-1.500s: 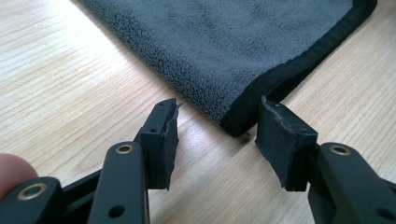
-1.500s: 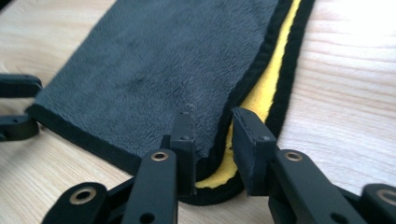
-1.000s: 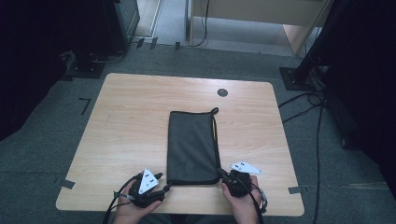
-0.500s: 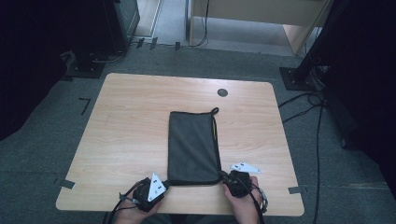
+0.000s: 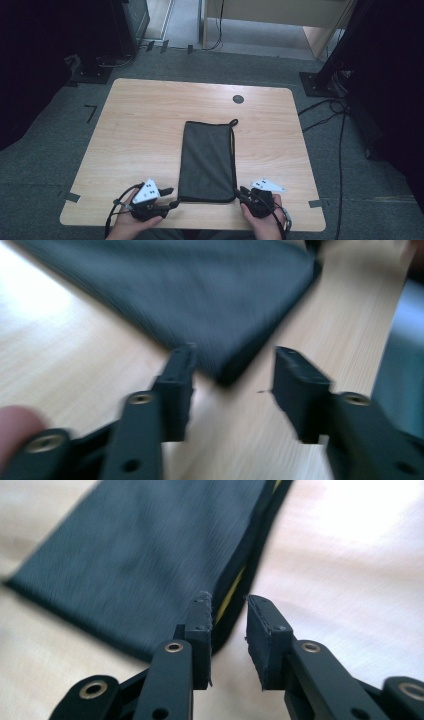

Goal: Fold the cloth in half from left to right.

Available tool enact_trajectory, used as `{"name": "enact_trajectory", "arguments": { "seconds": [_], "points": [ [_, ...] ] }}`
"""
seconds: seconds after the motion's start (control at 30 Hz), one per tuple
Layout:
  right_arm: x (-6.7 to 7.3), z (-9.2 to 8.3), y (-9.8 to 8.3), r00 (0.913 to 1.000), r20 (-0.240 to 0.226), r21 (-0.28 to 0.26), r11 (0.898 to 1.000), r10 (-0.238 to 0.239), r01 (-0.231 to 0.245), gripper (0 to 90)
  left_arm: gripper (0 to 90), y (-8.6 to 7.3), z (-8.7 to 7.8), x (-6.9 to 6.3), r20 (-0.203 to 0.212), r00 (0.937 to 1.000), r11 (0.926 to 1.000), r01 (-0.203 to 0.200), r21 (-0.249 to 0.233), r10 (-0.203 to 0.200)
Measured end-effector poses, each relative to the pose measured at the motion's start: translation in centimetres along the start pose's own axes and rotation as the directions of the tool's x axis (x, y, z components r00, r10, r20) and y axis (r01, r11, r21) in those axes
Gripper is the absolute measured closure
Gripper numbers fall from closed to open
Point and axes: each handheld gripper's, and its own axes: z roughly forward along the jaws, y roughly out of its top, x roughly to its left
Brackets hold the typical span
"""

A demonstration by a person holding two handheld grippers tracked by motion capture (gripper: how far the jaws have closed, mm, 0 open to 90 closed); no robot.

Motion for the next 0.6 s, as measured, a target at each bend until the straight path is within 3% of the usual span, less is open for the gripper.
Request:
{"name": "enact_trajectory", "arguments": {
  "seconds": [0.07,0.13,0.2,0.27,0.33,0.47,0.6],
  "points": [
    [-0.5,0.0,1.1,1.0000,0.002,-0.042,0.999,0.003,-0.003,71.8,44.0,0.2,0.6,0.4,-0.083,0.9947,0.9980,0.060,-0.019,-0.062],
    [-0.7,0.7,2.5,0.9993,0.030,-0.062,0.998,-0.023,0.025,72.1,43.3,0.2,1.8,0.5,-0.164,0.9830,0.9956,0.088,0.030,-0.082],
    [-1.1,2.0,4.1,0.9970,0.055,-0.090,0.994,-0.055,0.060,73.9,41.8,0.0,2.7,0.0,-0.203,0.9788,0.9939,0.048,0.099,-0.027],
    [-1.8,3.6,6.1,0.9981,0.050,-0.116,0.992,-0.035,0.041,75.8,41.8,-0.1,3.0,-0.9,-0.241,0.9694,0.9917,-0.017,0.128,0.047],
    [-2.8,5.5,8.1,0.9990,0.044,-0.127,0.992,0.002,0.004,77.9,41.9,-0.3,3.1,-1.1,-0.251,0.9658,0.9904,-0.033,0.134,0.066],
    [-4.7,9.7,11.2,0.9954,0.041,-0.083,0.993,0.087,-0.083,78.4,41.8,-0.4,3.0,-0.7,-0.231,0.9722,0.9919,-0.007,0.127,0.037],
    [-5.6,12.4,12.9,0.9890,0.051,-0.045,0.990,0.139,-0.137,74.2,41.8,-0.5,3.1,-0.9,-0.241,0.9697,0.9924,-0.014,0.122,0.043]
  ]
}}
